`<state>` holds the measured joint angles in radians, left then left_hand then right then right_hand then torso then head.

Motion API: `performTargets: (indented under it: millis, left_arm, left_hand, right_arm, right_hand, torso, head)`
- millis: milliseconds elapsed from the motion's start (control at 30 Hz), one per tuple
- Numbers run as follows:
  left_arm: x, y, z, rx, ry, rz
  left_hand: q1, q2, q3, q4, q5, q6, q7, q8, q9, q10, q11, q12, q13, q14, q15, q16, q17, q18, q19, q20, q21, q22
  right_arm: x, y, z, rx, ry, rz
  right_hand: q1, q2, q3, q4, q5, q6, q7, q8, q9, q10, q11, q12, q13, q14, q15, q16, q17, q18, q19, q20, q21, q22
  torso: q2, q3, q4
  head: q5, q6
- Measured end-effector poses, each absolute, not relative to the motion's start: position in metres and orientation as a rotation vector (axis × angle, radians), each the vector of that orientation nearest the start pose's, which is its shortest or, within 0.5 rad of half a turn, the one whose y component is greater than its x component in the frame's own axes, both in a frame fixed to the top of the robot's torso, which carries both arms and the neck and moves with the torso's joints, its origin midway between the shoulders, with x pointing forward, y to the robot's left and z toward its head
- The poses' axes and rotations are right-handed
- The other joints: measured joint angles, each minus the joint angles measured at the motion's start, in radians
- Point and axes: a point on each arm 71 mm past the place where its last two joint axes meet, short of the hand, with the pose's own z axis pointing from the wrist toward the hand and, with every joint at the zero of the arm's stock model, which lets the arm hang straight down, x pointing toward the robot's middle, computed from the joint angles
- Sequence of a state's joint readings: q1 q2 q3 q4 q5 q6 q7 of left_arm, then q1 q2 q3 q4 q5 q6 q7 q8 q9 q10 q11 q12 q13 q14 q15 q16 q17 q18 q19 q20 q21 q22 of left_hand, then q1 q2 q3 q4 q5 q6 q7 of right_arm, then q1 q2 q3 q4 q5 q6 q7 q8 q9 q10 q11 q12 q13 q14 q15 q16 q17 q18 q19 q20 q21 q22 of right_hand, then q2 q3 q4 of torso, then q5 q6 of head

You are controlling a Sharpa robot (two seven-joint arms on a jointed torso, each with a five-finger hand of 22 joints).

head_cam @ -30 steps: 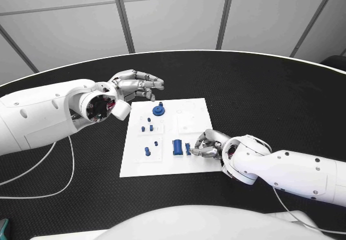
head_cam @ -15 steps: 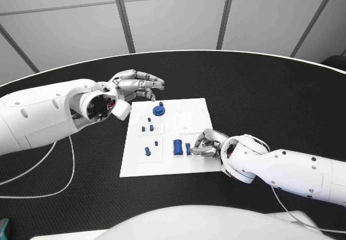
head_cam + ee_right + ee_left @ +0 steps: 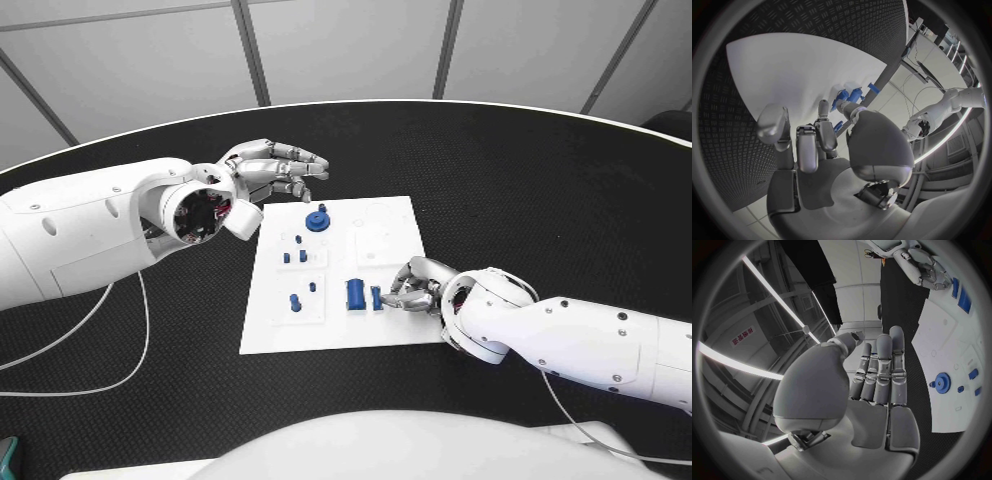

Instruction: Assemble the parts on the task board

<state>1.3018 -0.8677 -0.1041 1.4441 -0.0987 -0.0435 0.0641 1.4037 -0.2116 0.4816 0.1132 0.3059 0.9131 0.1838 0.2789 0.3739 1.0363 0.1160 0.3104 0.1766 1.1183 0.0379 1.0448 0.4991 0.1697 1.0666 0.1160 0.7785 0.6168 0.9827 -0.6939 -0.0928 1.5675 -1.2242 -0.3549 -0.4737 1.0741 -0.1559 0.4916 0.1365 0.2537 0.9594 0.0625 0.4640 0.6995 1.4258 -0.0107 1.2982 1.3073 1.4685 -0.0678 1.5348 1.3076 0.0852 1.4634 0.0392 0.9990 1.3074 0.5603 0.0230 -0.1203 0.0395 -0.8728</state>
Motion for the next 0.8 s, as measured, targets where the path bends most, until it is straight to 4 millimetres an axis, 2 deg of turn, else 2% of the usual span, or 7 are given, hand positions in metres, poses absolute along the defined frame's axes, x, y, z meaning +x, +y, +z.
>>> performTargets:
  millis: [467,800]
  left_arm:
    - [0.503,0.233,-0.176,-1.052,1.842,-1.43]
    - [0.503,0.233,-0.176,-1.052,1.841,-1.43]
  left_hand:
    - [0.0,0.0,0.0,0.0,0.0,0.0,0.0,0.0,0.0,0.0,0.0,0.0,0.0,0.0,0.0,0.0,0.0,0.0,0.0,0.0,0.0,0.0]
    - [0.0,0.0,0.0,0.0,0.0,0.0,0.0,0.0,0.0,0.0,0.0,0.0,0.0,0.0,0.0,0.0,0.0,0.0,0.0,0.0,0.0,0.0]
  right_arm:
    - [0.403,-0.131,-0.296,0.279,2.048,0.674]
    - [0.399,-0.133,-0.297,0.246,2.097,0.667]
  right_hand:
    - [0.0,0.0,-0.002,0.002,-0.004,0.0,0.0,0.0,0.0,0.005,-0.001,0.004,0.0,0.0,0.0,0.0,0.0,0.0,0.0,0.0,0.004,0.0]
    - [0.0,0.0,-0.007,0.007,-0.008,0.0,0.0,0.0,-0.001,0.007,0.001,0.004,0.001,0.0,0.0,0.0,0.0,0.0,0.0,0.0,0.004,0.0]
  torso:
    - [-0.001,-0.0009,-0.001]
    - [-0.001,-0.0023,-0.0008]
  head:
    - [0.001,0.0]
    - [-0.001,0.0]
